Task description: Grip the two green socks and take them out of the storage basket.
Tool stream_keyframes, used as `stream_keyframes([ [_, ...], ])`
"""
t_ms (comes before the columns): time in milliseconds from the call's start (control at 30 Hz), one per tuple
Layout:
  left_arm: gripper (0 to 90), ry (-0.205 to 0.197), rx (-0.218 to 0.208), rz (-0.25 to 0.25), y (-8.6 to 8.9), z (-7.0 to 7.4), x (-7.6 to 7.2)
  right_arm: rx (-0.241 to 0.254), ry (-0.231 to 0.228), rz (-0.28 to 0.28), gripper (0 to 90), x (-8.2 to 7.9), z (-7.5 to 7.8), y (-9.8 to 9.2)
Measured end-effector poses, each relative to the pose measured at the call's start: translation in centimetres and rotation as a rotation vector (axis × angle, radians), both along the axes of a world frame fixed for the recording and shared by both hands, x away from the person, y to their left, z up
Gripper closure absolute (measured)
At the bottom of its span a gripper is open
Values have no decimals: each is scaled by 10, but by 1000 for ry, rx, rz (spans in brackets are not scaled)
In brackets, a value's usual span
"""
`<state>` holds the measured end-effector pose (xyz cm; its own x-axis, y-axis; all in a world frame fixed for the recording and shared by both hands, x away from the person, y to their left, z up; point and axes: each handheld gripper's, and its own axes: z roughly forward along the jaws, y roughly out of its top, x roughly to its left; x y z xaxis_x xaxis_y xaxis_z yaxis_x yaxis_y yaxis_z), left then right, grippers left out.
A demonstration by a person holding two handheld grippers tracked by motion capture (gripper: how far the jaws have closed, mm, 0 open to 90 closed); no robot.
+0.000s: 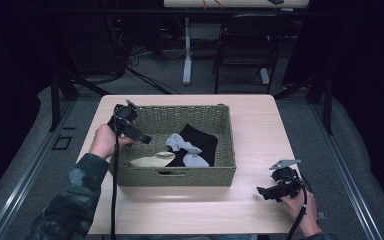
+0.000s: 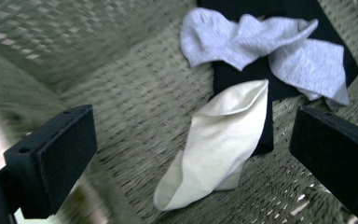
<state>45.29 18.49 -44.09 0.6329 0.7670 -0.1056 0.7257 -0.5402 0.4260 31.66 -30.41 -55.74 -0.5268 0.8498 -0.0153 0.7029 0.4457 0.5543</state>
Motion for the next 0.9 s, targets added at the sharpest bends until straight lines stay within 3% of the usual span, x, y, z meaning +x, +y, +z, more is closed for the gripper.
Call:
stream_keyframes([
  [233,43,-2,-27,-39,-16,-18,1,17,1,3,44,1,-1,-1],
  [467,54,37,-20,-70,-32,-34,5,11,-1,-1,44,0,0,-1],
  [900,193,127,50,-134,-59,-66,12,8,-3,-4,45,-1,0,-3],
])
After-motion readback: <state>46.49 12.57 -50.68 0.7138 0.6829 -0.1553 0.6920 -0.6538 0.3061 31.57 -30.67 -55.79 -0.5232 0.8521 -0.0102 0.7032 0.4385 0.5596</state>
